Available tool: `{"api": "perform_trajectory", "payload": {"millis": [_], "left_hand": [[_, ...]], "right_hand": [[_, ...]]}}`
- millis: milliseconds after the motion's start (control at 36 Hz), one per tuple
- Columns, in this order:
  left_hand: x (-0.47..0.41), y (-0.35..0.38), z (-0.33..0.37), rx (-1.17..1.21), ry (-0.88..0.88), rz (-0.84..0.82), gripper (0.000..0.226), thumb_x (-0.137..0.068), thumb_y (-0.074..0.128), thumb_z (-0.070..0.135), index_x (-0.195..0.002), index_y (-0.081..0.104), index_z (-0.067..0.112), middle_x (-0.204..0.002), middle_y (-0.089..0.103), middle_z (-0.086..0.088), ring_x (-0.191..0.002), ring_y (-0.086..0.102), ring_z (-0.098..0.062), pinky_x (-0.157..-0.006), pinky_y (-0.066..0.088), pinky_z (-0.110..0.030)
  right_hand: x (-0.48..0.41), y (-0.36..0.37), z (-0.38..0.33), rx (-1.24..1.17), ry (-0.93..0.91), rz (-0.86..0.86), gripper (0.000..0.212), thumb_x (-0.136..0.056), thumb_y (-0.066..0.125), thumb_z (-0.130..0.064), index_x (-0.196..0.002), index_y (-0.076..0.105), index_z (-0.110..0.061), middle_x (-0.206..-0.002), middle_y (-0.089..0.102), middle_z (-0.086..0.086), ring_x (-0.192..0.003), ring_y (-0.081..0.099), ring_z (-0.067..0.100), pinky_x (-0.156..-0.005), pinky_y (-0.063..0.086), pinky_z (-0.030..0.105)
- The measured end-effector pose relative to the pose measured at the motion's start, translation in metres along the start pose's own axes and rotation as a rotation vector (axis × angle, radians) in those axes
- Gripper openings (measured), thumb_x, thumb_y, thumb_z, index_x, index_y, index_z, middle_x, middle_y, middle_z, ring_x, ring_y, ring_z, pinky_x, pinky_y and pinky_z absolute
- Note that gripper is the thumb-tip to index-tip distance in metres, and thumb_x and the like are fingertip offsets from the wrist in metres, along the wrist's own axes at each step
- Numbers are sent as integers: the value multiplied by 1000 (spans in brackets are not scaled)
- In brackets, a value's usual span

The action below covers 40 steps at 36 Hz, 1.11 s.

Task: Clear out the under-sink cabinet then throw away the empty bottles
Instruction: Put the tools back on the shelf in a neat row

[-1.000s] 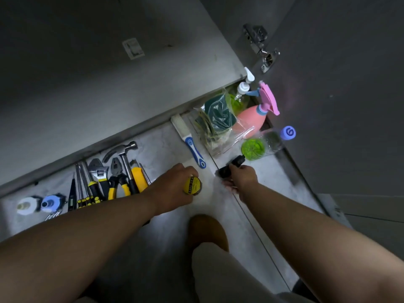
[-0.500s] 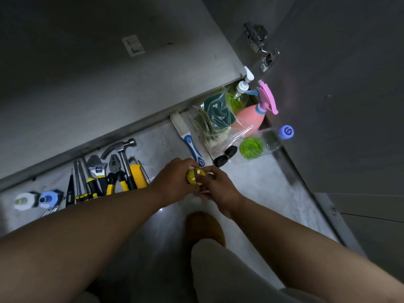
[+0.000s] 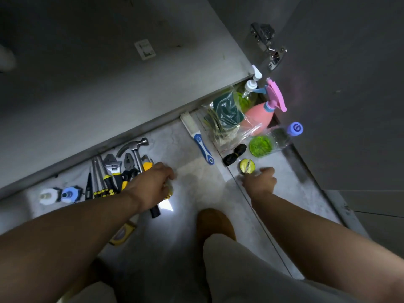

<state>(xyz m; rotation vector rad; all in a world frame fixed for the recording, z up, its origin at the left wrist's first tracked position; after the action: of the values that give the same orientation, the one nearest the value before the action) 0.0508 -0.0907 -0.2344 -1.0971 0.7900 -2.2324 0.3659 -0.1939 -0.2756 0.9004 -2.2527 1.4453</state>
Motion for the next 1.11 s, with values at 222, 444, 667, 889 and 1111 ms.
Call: {"api": "perform_trajectory", "payload": {"millis": [222,444,667,889,1111], "left_hand": [[32,-25,-51,-89,-95,43,33,-89,64,18,-122,57,22,-119,49,2,-98,63,-23,-83,51,-30],[79,-47,-100,-261,-215,55,38,-89,61,22,-126,54,26,-126,50,-2,-117,53,-27,-92,45,-37],[120,-76,-191,-220,-567,70,64,-86,68,21,-146,45,30,-146,43,-8,-136,40,-32,-105,45,-47],[142,-45,-224,53,-577,224,57,-89,68,18,-142,52,26,-143,42,-13,-130,46,-34,-110,40,-38],[144,-40,-239,213,-645,373,49,-81,81,14,-128,65,18,-136,45,-13,-123,48,-34,-109,42,-37]], "right_hand": [[79,76,-55,139,-361,-470,14,-92,59,-27,-89,67,-15,-87,70,8,-84,67,30,-82,57,48],[159,160,-92,483,-728,-719,11,-86,65,-19,-93,62,-13,-96,66,5,-88,63,21,-79,47,31],[208,191,-111,623,-907,-847,12,-93,63,-22,-102,61,-15,-106,65,5,-98,62,22,-80,45,29],[229,191,-132,646,-993,-897,11,-96,60,-20,-103,67,-16,-93,66,-5,-85,63,11,-66,44,15],[234,207,-125,545,-875,-976,11,-96,58,-16,-96,67,-21,-87,66,-5,-77,66,7,-66,53,23]]}}
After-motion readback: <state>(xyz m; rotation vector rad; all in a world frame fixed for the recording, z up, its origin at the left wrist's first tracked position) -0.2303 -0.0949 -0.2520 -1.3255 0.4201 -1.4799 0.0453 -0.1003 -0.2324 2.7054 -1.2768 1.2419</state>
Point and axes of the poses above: each hand's wrist, its own x-axis away from the middle knuckle, its own y-axis out of the palm, z = x × y, the point moved 9 cm from there along -x, towards the middle knuckle
